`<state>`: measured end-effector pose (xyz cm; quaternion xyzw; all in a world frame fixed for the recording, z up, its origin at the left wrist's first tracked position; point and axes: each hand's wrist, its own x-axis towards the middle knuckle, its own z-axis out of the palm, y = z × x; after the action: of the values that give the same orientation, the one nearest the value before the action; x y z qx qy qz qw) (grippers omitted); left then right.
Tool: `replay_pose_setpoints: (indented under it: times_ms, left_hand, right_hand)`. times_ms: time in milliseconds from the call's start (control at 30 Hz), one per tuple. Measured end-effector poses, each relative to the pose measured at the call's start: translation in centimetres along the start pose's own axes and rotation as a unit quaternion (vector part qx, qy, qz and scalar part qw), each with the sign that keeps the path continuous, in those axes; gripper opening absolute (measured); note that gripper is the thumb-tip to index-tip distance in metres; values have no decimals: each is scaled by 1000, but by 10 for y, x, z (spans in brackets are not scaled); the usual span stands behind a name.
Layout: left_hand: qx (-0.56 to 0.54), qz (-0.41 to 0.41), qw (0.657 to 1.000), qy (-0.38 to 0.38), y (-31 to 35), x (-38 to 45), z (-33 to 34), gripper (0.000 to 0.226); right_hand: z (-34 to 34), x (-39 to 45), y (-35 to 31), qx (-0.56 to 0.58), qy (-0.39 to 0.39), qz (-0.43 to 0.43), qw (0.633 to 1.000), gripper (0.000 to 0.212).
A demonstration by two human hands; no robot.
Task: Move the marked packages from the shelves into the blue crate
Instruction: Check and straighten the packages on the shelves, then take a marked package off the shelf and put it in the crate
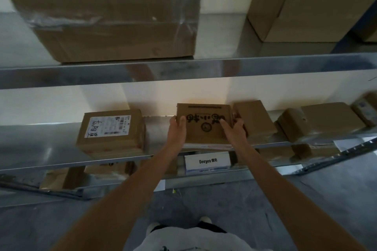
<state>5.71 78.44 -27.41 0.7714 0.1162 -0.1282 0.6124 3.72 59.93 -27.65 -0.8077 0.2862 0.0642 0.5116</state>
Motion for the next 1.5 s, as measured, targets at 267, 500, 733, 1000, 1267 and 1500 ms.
replay_pose_setpoints:
  times_ms: [267,500,733,1000,1267,1500]
  left_hand:
    - [-180,-41,979,86,38,0,-31,50]
    - [-52,10,997,61,35,-13,-31,56]
    - [-195,-69,977,46,44,-18,-32,47]
    - [-287,-211,933,-57,2,-23,-60,95]
    - [-276,-220,928,-117,-31,-47,-37,80]
    - [-319,-112,930,-143,-27,-62,-36,49]
  right_hand:
    - [-43,5,-7,194,-106,4,975,56]
    - [-54,-4,-12,296,-146,26,944,53]
    - [-44,-15,-24,241,-178,27,954,75]
    - [-41,-12,-51,137,-207,-128,960,46]
    - [1,-25,-45,325,-3,-87,942,61]
    - [9,-34,-63,199,15,-128,972,33]
